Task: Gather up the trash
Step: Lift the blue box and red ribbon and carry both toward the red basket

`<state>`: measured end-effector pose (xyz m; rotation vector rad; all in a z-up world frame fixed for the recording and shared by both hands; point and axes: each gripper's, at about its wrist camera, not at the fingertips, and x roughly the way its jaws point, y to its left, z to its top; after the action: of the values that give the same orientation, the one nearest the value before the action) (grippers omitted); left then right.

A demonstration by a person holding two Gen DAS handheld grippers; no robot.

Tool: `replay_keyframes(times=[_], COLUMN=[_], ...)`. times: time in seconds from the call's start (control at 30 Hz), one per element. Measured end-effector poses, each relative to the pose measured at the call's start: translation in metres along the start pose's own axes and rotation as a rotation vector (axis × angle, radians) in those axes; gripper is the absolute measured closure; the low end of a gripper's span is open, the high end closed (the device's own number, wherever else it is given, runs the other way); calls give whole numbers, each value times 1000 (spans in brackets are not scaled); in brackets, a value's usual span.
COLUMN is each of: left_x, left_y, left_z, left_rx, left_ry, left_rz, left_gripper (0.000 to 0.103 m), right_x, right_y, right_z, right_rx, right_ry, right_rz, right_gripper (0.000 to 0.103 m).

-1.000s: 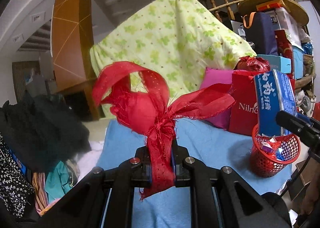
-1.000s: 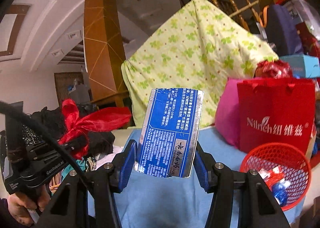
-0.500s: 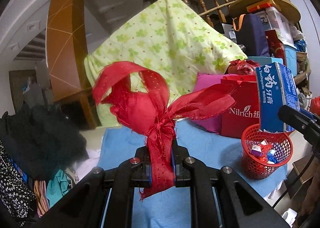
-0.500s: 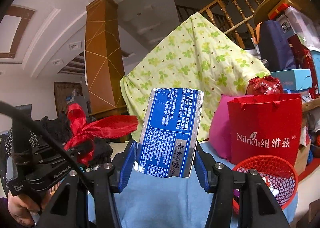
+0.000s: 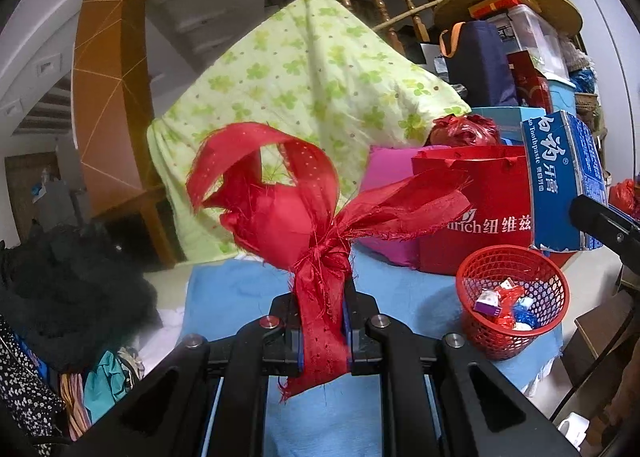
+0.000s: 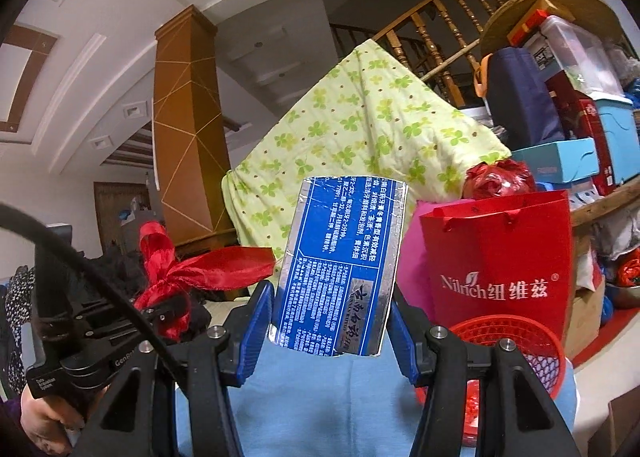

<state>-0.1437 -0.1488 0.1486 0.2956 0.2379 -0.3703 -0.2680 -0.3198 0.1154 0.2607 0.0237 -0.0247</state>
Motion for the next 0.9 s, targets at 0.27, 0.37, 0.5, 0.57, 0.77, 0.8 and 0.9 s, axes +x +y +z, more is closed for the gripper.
replay_keyframes(times=[0.27, 0.37, 0.5, 0.57, 0.77, 0.8, 0.9], left_x=[-2, -2, -1, 0, 3, 3, 4], left_y=[-16, -21, -27, -31, -44, -46, -52], left_z=[5, 7, 8, 8, 11, 11, 11], left_rx=[24, 30, 38, 46, 56, 58, 66], left_ry=[-7, -7, -6, -6, 1, 2, 2], left_rz=[-17, -22, -32, -37, -58, -60, -66], left_gripper=[88, 88, 88, 88, 88, 88, 88], right_x=[-14, -17, -21, -23, -28, -29, -31], right_y=[-12, -15, -20, -24, -31, -32, -37], right_z=[1, 2, 2, 2, 3, 3, 3], right_rx=[12, 14, 20, 25, 37, 37, 44], right_ry=[-20, -27, -31, -31, -34, -36, -37], right_rz=[-15, -23, -32, -36, -47, -50, -56], right_gripper=[45, 45, 45, 45, 45, 45, 45])
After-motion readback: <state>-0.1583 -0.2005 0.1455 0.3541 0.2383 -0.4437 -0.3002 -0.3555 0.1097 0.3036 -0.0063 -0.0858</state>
